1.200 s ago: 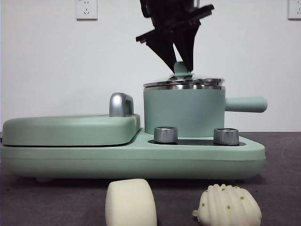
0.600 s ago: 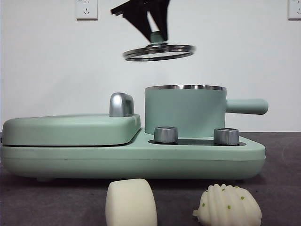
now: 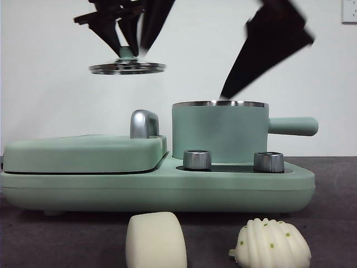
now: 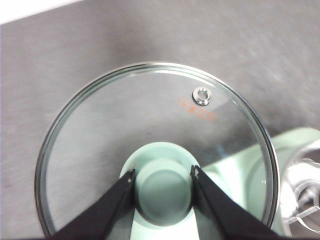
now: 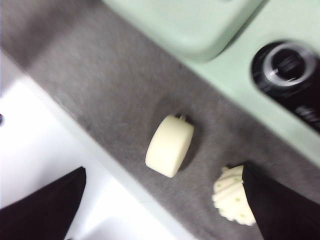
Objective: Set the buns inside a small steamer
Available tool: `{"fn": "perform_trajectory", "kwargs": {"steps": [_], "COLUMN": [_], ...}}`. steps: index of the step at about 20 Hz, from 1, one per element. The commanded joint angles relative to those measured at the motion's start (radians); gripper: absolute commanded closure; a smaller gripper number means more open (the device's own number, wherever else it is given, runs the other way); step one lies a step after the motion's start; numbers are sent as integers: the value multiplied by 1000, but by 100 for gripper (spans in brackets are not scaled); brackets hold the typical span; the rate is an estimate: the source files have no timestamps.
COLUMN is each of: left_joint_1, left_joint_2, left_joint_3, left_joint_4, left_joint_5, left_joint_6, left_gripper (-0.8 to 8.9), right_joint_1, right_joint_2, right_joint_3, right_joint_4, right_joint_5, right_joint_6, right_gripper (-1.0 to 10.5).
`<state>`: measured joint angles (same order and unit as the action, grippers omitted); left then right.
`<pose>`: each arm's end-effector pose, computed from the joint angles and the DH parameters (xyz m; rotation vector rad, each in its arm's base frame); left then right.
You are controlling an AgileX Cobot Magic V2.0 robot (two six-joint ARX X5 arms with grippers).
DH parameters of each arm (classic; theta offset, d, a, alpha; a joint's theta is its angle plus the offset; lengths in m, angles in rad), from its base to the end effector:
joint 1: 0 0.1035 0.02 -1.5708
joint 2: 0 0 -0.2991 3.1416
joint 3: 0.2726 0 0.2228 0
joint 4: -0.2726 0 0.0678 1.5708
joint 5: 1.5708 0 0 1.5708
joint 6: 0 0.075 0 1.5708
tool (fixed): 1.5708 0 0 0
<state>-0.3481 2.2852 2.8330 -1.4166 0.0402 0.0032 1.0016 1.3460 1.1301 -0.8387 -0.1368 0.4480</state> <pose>0.4314 -0.1598 0.3834 0.1370 0.8631 -0.3648 0.1239 0.2126 0.2841 -0.0957 1.1966 0.7687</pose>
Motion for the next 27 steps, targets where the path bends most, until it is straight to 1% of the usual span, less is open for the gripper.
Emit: {"fn": "perform_trajectory", "kwargs": {"steps": [1, 5, 9, 12, 15, 17, 19, 20, 22, 25, 26, 27], "left_joint_1": [35, 103, 137, 146, 146, 147, 147, 147, 147, 147, 147, 147], "left_joint_2": [-5, -5, -5, -5, -5, -5, -5, -5, -5, -5, -5, -5], "left_joint_3": [14, 14, 14, 14, 14, 14, 14, 14, 14, 14, 14, 14], "left_joint_4": [-27, -28, -28, -28, -28, -28, -28, -28, -28, -28, -28, -28], "left_joint_5": [0, 1, 1, 1, 1, 1, 1, 1, 1, 1, 1, 1], "left_joint_6": [-19, -31, -40, -42, -42, -42, -42, -42, -42, -42, -42, -42], "left_gripper": [768, 768, 768, 781, 789, 789, 789, 789, 789, 789, 789, 789], "right_joint_1": [45, 69, 69, 70, 70, 69, 69, 64, 43, -13, -39, -68], "right_joint_2": [101, 244, 343, 396, 428, 431, 430, 430, 430, 430, 430, 431], "right_joint_3": [16, 16, 16, 16, 16, 16, 21, 36, 111, 298, 370, 443], "right_joint_4": [24, 64, 87, 91, 92, 102, 99, 73, -31, -229, -285, -336], "right_joint_5": [6, 6, 6, -4, -16, -16, -25, -30, -47, -45, -33, -2], "right_joint_6": [38, 31, 8, -15, -19, -22, -22, -26, -77, -159, -193, -222], "right_gripper": [458, 458, 474, 572, 717, 791, 800, 800, 800, 800, 800, 800]}}
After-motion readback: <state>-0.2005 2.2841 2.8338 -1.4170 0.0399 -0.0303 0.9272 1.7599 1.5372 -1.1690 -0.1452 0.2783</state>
